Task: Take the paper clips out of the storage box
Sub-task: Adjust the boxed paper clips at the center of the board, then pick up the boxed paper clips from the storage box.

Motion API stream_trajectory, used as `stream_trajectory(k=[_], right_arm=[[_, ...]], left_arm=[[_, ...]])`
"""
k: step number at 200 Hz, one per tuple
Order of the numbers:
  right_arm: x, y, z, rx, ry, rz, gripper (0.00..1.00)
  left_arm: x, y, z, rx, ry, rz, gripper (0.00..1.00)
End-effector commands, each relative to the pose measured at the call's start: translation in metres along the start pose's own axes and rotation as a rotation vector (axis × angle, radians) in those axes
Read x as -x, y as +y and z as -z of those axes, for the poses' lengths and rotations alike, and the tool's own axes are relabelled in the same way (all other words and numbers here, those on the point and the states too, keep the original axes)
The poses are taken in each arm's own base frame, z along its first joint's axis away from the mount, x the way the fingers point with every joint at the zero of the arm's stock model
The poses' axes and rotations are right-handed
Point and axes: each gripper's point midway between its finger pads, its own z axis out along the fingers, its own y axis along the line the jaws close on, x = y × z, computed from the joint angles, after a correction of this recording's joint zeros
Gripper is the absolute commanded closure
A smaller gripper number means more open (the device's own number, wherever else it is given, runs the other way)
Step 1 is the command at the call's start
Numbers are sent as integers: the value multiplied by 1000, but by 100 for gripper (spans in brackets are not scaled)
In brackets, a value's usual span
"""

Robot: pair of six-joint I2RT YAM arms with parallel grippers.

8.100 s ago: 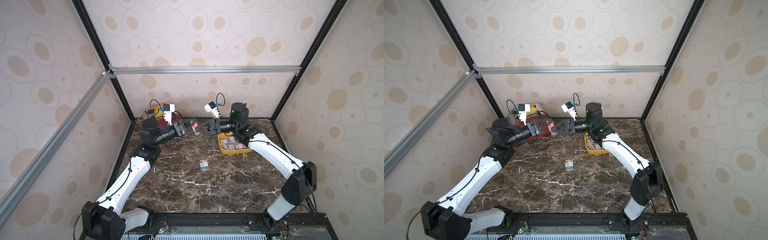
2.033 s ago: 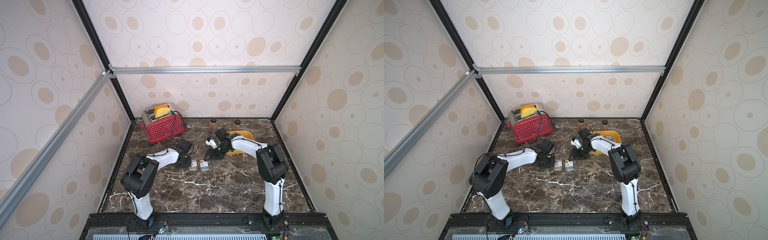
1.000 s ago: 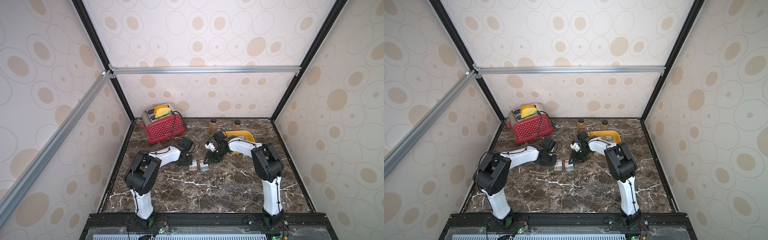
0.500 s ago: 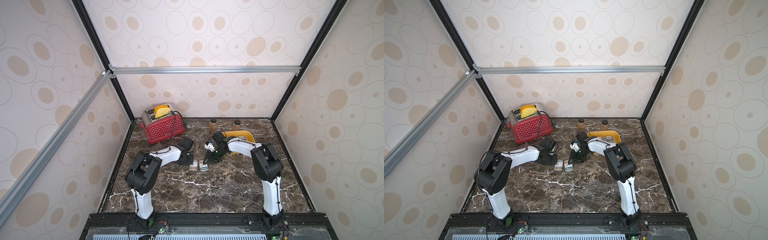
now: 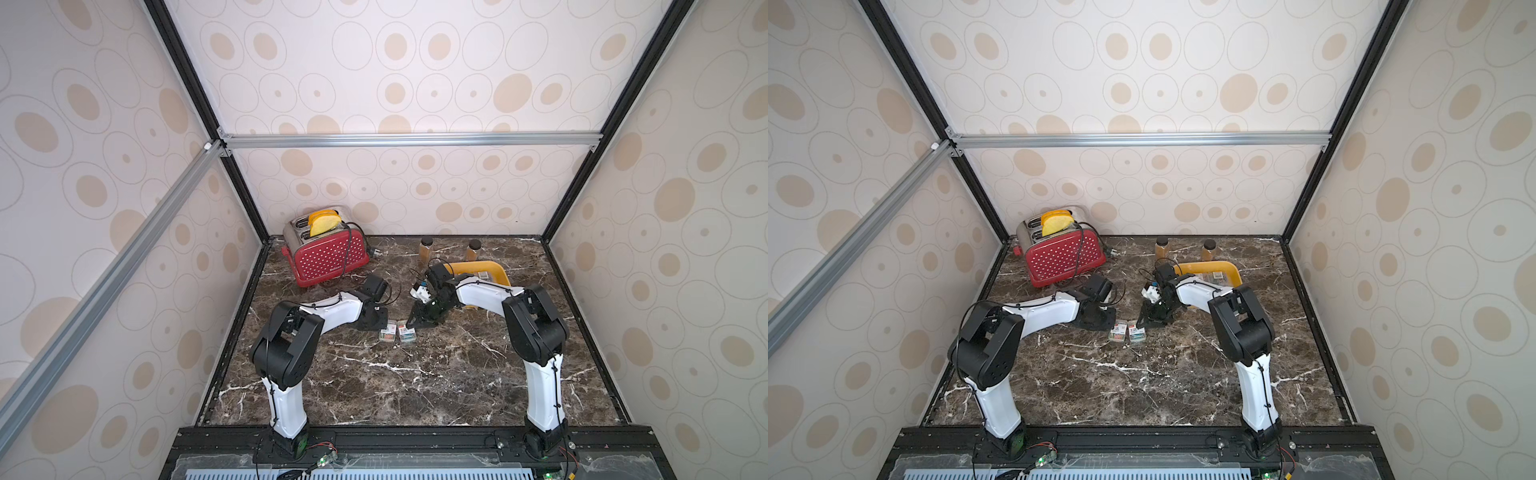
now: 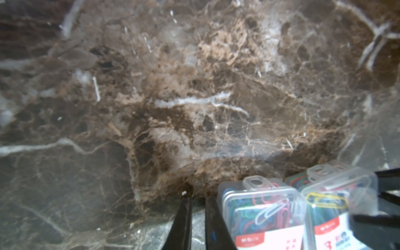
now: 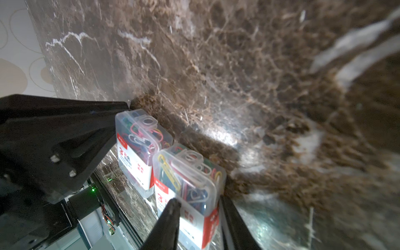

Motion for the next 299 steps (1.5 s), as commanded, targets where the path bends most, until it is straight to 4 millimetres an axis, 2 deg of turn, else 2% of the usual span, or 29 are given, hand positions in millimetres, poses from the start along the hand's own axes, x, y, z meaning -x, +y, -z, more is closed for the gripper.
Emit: stream_trajectory(k=[1,19,46,71,122,155,168,183,213,236,253,278,283,299], right_arm=[[-9,-11,-3,-55,11,-31,59],[-10,-10,-1,-52,6,-26,53],[-8,-5,4,-37,-9,-7,51],[-8,-1,7,-29,-16,0,51],[-13,-1,6,-24,-5,4,52],[-9,3,11,-27,-12,33,50],[-4,7,21,-50,-30,66,48],[4,16,42,-81,-60,115,45],[15,32,86,-168,-118,224,41],[23,36,113,-225,-154,263,39],[31,30,126,-256,-169,264,31],[45,10,143,-312,-195,251,28],[47,4,146,-323,-198,245,28],[53,-11,153,-376,-201,252,28]], left_arm=[[-21,3,-9,12,63,15,85],[-23,8,-7,27,58,18,80],[-20,13,1,42,32,24,75],[-19,15,6,40,22,34,76],[-32,19,5,35,35,55,79],[-28,19,9,35,18,61,80],[-21,22,20,51,-21,62,79],[-8,26,40,58,-78,67,76],[24,30,90,74,-191,46,68],[49,23,130,64,-279,16,60],[61,18,149,47,-316,9,55],[71,10,164,14,-343,-1,46],[65,11,164,17,-319,-3,44],[66,7,169,-1,-324,-3,38]])
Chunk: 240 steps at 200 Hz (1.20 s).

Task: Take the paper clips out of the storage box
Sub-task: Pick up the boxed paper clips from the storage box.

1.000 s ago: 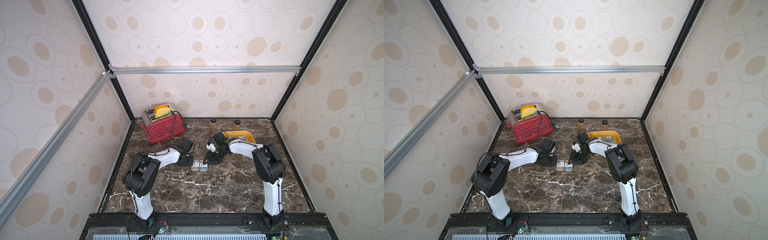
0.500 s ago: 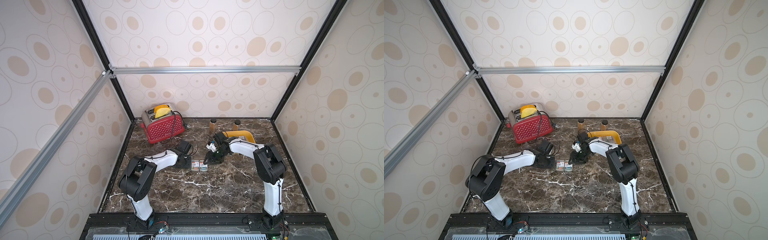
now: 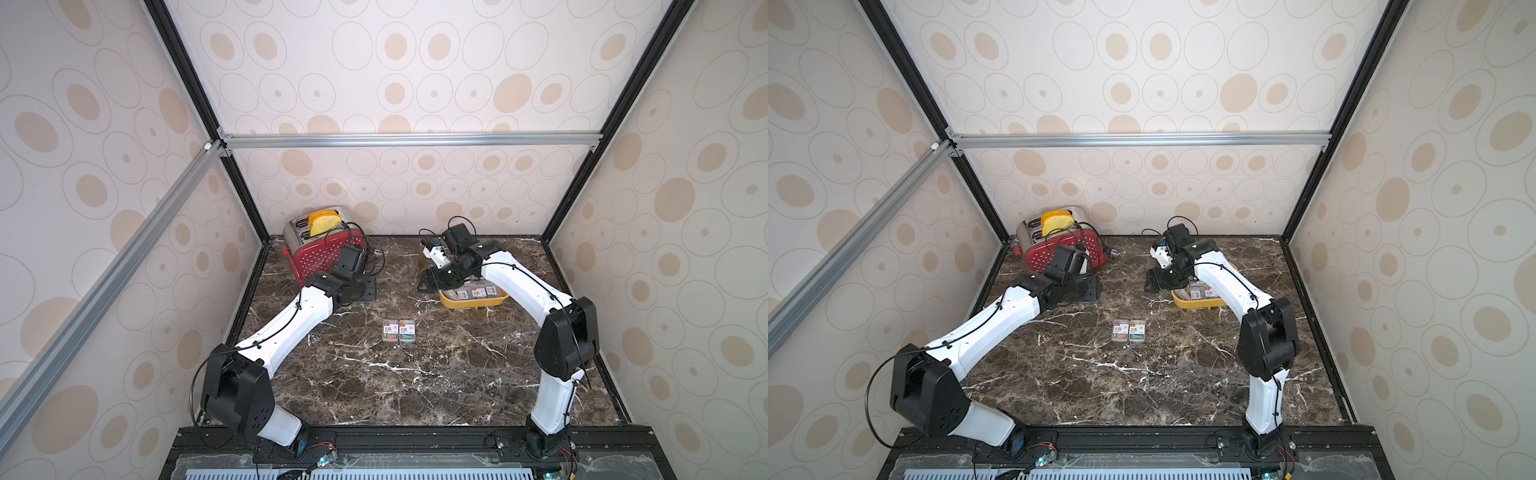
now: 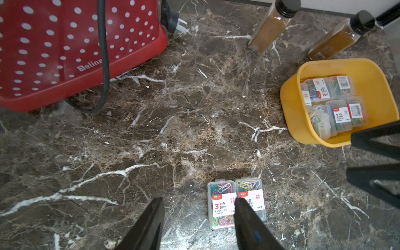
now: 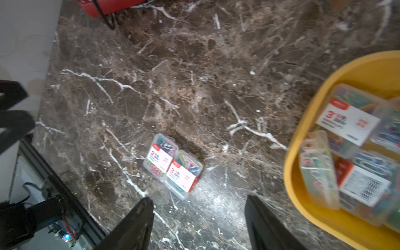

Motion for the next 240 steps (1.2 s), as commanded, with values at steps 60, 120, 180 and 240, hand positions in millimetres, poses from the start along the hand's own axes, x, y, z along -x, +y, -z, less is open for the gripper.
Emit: stream_trajectory(k=[60,120,180,240], right_arm=[[-10,-86,-17,-276,125,97,35],[-15,-111,-33,-366,163,136,39],[-18,-114,-53,-337,185,132,40],[-22,-120,-67,-340,194,124,42]], left_arm=[[-5,-3,22,-36,26,-5,23],[-5,-7,19,-60,31,5,20],[0,-8,16,-63,33,0,19],[2,-8,12,-66,41,-3,19]])
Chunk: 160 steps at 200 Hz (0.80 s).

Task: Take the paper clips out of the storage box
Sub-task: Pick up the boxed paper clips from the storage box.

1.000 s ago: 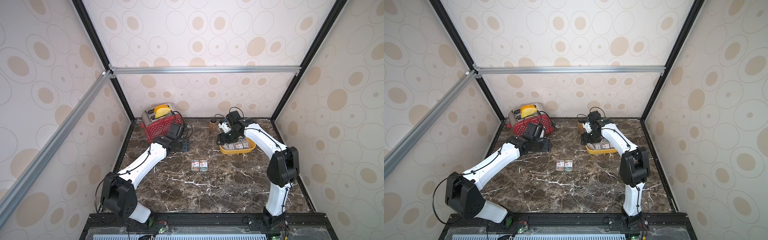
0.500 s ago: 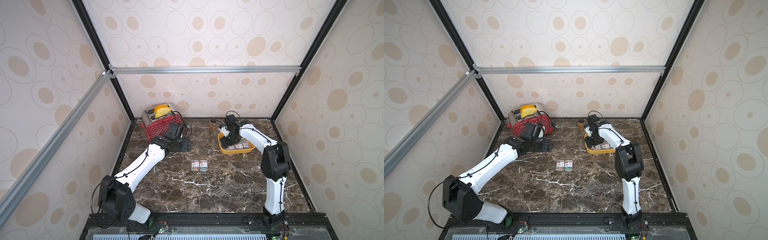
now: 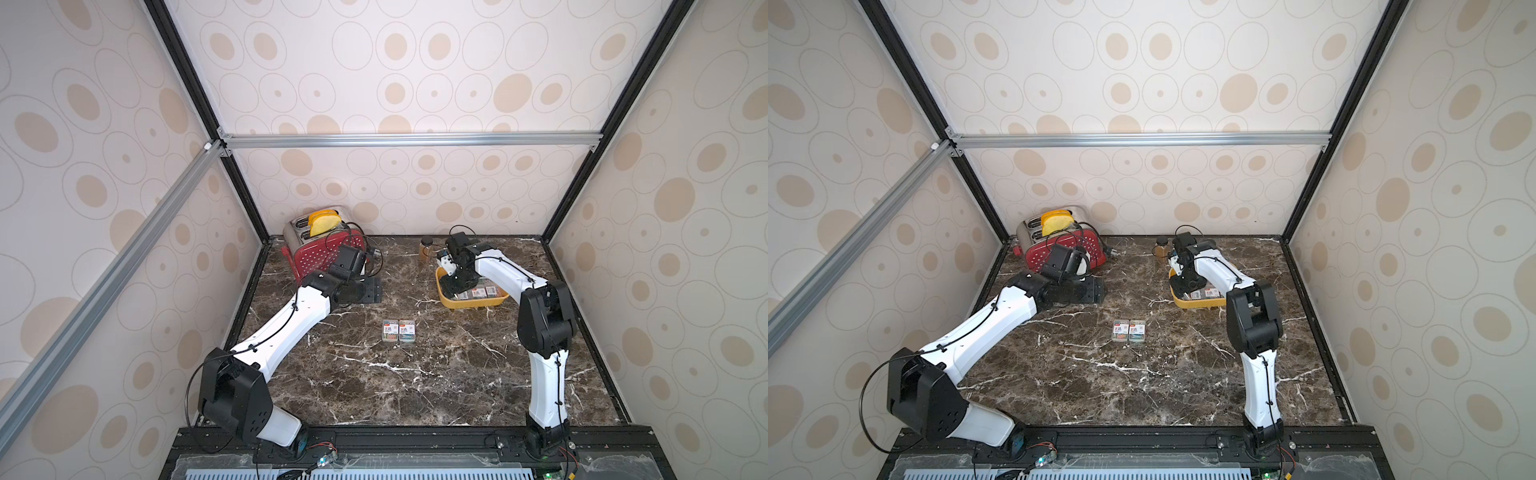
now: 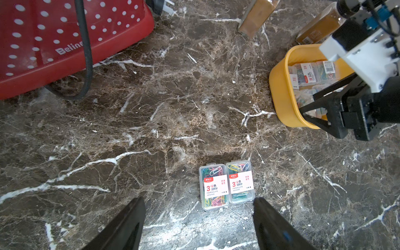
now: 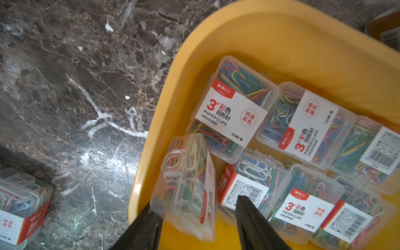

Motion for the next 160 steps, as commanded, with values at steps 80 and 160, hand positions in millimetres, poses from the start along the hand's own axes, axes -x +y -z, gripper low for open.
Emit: stream_trajectory(k=[80,160], right_arm=[[1,-1,-16,-7,15,-8,58],[33,-1,92,205,-211,-169,74]], left_arm=[[13,-4,2,-21,-11,-10,19],[29,-19,23,-100,-95,-42,20]])
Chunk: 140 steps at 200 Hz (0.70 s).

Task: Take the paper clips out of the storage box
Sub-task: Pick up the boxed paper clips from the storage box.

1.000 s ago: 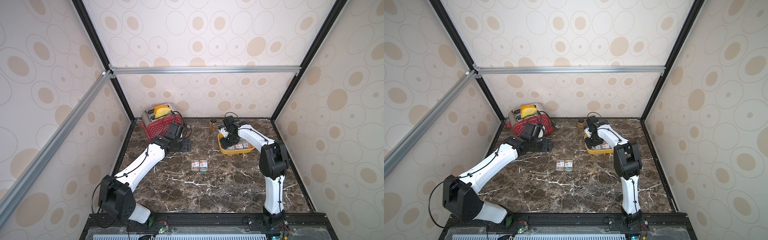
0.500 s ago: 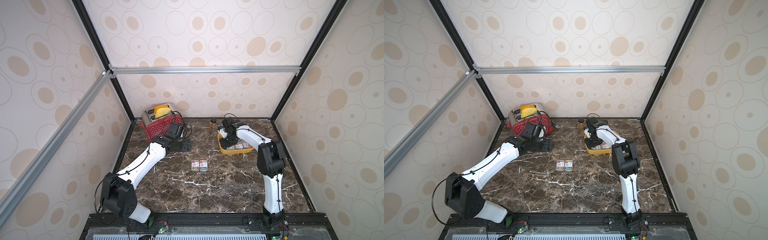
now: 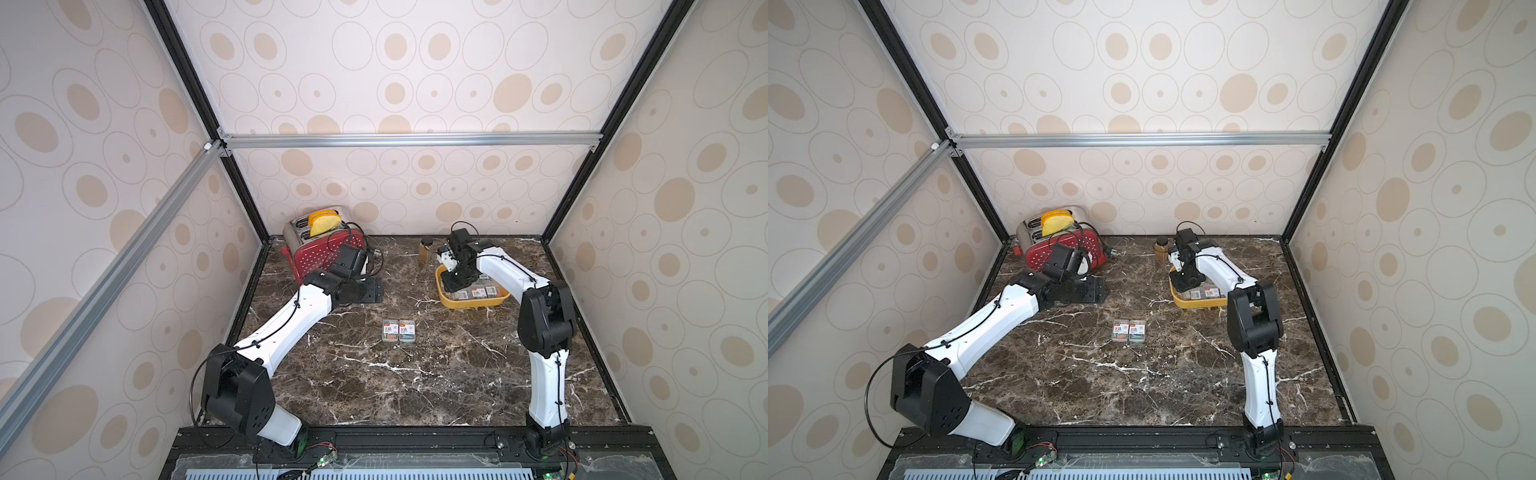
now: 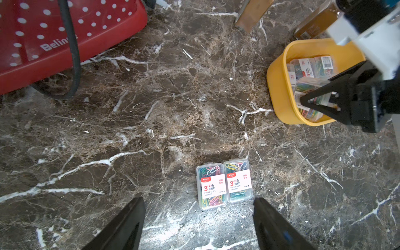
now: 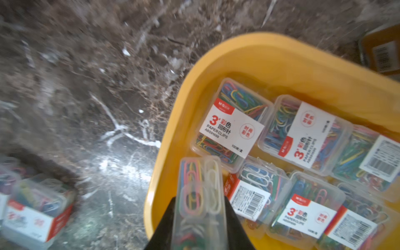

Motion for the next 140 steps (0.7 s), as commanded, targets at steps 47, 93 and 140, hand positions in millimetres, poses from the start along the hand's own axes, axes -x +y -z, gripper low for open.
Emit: stream_trajectory(k=[47,93,140], right_arm=[[27,27,107,430,-216,-206,74],[33,54,131,654,-258,-263,74],[42,67,145,742,-297,-329,74]], left_arm=[[28,-26,39,-142,-149,-88,21],[29,-41,48,-243,-209,-127,22],[25,-73,44,-334,-225,-211,21]])
